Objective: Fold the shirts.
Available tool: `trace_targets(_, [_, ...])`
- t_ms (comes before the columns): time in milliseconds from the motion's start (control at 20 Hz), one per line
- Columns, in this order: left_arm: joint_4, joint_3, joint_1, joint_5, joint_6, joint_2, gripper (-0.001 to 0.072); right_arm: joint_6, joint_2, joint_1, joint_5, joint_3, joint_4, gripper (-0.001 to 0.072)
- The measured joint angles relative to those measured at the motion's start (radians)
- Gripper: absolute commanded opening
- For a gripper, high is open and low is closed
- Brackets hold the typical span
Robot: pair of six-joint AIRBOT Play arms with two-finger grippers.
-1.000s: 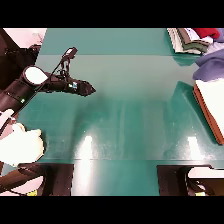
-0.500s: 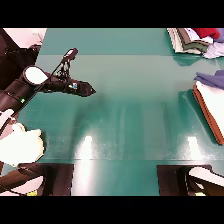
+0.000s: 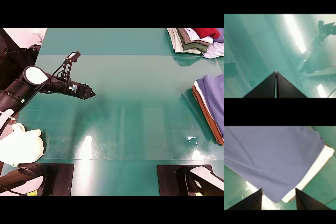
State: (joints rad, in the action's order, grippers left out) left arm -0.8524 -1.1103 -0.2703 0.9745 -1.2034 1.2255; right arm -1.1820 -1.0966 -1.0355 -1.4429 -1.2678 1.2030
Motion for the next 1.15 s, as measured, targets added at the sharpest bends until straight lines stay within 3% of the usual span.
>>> trace_targets(250, [-0.001,0.000,0.000,0.006,0.000,0.000,0.0025,-0.070,0.041,0.055,-0.001,0.026,-0.092,0.0469])
trace_targets(550, [-0.002,0.000,0.000,0.010,0.000,0.000,0.0025,-0.103,0.068,0.432,0.011,0.032,-0.252,0.0463])
trace_targets(600, [-0.001,0.000,0.000,0.008,0.000,0.000,0.0025,-0.106,0.069,0.508,0.023,0.032,-0.264,0.0398])
trace_targets(650, [-0.001,0.000,0.000,0.006,0.000,0.000,0.0025,-0.107,0.069,0.576,0.040,0.032,-0.267,0.0287])
trace_targets(750, [0.000,0.000,0.000,-0.002,0.000,0.000,0.0025,-0.109,0.070,0.711,0.083,0.032,-0.277,0.0015])
trace_targets(1150, [0.001,0.000,0.000,-0.015,-0.001,0.000,0.0025,-0.108,0.071,0.988,0.219,0.032,-0.284,0.0018])
